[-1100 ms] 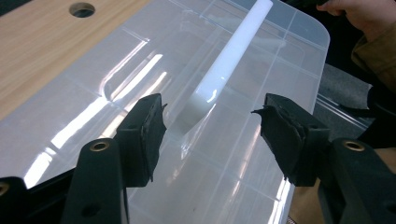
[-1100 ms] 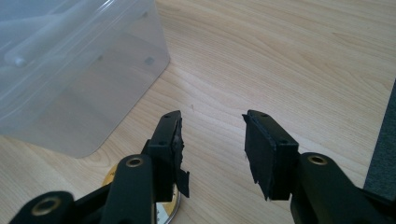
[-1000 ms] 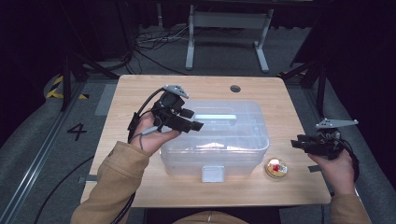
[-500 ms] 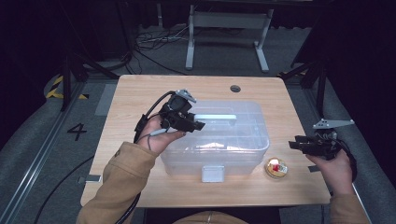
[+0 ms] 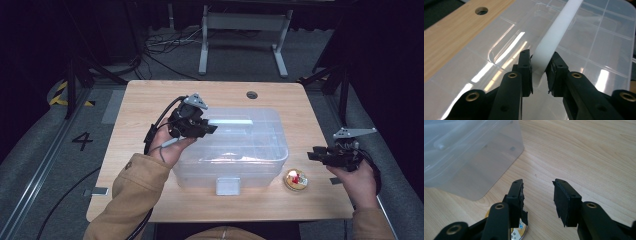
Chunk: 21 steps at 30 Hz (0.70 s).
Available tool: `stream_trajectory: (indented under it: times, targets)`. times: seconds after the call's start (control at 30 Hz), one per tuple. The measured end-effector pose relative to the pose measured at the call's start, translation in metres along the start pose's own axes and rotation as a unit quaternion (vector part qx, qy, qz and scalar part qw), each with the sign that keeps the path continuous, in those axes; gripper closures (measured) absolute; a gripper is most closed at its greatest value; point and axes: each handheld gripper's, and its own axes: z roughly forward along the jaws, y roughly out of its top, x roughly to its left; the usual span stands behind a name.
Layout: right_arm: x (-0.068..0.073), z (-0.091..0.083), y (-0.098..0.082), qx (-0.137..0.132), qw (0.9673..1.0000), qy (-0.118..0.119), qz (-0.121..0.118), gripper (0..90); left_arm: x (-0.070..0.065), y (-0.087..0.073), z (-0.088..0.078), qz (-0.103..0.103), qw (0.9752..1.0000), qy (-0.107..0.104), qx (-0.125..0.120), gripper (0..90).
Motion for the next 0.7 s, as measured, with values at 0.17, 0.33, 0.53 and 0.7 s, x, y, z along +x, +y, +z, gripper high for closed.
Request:
stream_trajectory:
  times: [0.17, 0.33, 0.53, 0.7]
  targets:
    - [0.002, 0.002, 0.001, 0.003, 0.9999, 0.0, -0.011, 60.5, 0.002, 0.003, -0.002, 0.007, 1.0, 0.0, 0.0, 75.9]
    - [0.004, 0.003, 0.002, -0.002, 0.9998, 0.003, -0.02, 60.7, 0.008, 0.01, -0.006, 0.002, 0.9999, 0.004, -0.014, 75.2]
    - [0.004, 0.002, 0.003, -0.001, 0.9998, 0.002, -0.021, 62.9, 0.011, 0.02, -0.01, 0.018, 0.9996, 0.019, -0.009, 74.9]
    - [0.007, -0.001, 0.004, -0.01, 0.9996, 0.008, -0.025, 64.4, 0.016, 0.027, -0.011, 0.014, 0.9997, 0.018, -0.006, 74.3]
